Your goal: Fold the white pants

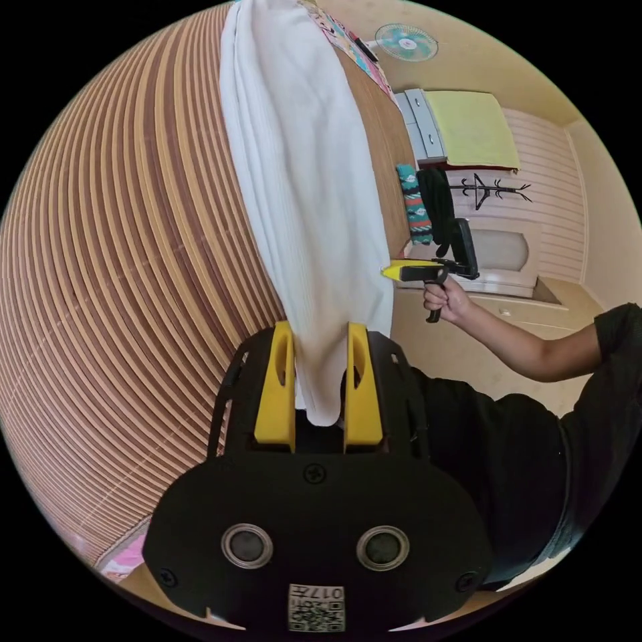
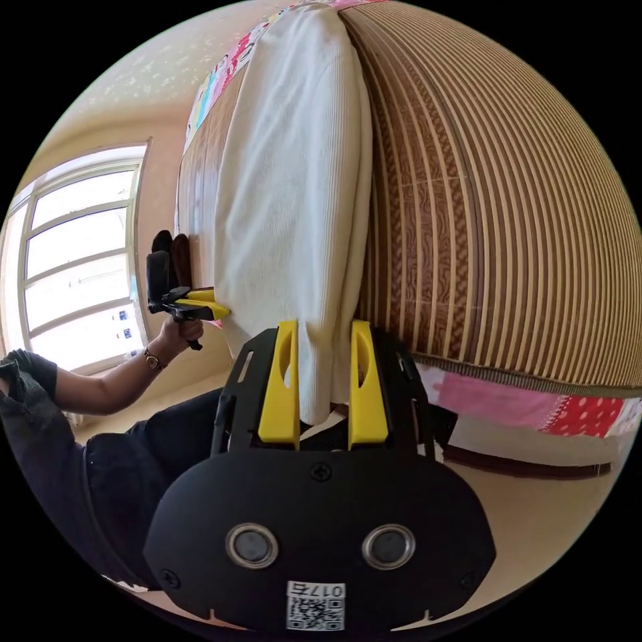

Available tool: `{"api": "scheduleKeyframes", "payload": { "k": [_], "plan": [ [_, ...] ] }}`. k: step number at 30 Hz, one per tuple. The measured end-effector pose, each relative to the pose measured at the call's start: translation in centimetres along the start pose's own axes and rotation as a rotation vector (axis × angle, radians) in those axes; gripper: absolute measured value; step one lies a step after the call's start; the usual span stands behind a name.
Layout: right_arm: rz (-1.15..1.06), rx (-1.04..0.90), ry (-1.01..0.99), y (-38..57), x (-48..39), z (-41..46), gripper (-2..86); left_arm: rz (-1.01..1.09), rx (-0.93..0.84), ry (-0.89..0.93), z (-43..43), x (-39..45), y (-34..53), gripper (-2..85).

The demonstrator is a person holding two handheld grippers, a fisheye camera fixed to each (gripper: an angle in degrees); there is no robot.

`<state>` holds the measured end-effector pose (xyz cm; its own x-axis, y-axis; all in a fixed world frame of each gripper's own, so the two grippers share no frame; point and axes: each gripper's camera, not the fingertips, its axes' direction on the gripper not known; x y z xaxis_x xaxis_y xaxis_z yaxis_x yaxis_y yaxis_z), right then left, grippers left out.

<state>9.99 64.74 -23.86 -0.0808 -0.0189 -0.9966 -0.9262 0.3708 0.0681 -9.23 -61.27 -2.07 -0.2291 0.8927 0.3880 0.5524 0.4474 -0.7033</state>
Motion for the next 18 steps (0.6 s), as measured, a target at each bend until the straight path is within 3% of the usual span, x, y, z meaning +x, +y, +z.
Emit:
{"api": "scheduleKeyframes", "payload": {
  "k": [3, 8, 11, 12, 14, 16, 18],
  "plan": [
    [0.051, 0.088, -0.076, 1.8, 1.6, -0.3, 10.9, -0.051, -0.013, 0.004, 0.3, -0.4, 0.6, 7.5],
    [-0.033, -0.039, -0.164, 2.5, 1.4, -1.4, 4.1, -0.037, -0.074, 0.081, -2.2, 1.0, 1.1, 4.8],
    [0.009, -0.159, -0.261, 6.3, 0.5, -1.8, 3.3, -0.069, -0.167, 0.216, -3.0, 3.1, 4.0, 4.6],
    [0.045, -0.174, -0.301, 7.1, 0.9, -1.9, 3.1, -0.114, -0.209, 0.328, -2.9, 3.4, 5.3, 4.6],
    [0.257, -0.104, -0.585, 9.9, 3.4, -2.9, 2.9, -0.212, -0.182, 0.585, -3.1, 3.1, 6.9, 4.6],
    [0.409, 0.043, -0.849, 10.7, 5.7, -3.6, 2.8, -0.331, -0.069, 0.864, -3.7, 1.9, 6.9, 4.6],
    [0.536, 0.18, -1.032, 10.0, 7.8, -3.6, 2.8, -0.348, 0.05, 0.982, -4.6, 0.9, 4.7, 4.6]
  ]
}}
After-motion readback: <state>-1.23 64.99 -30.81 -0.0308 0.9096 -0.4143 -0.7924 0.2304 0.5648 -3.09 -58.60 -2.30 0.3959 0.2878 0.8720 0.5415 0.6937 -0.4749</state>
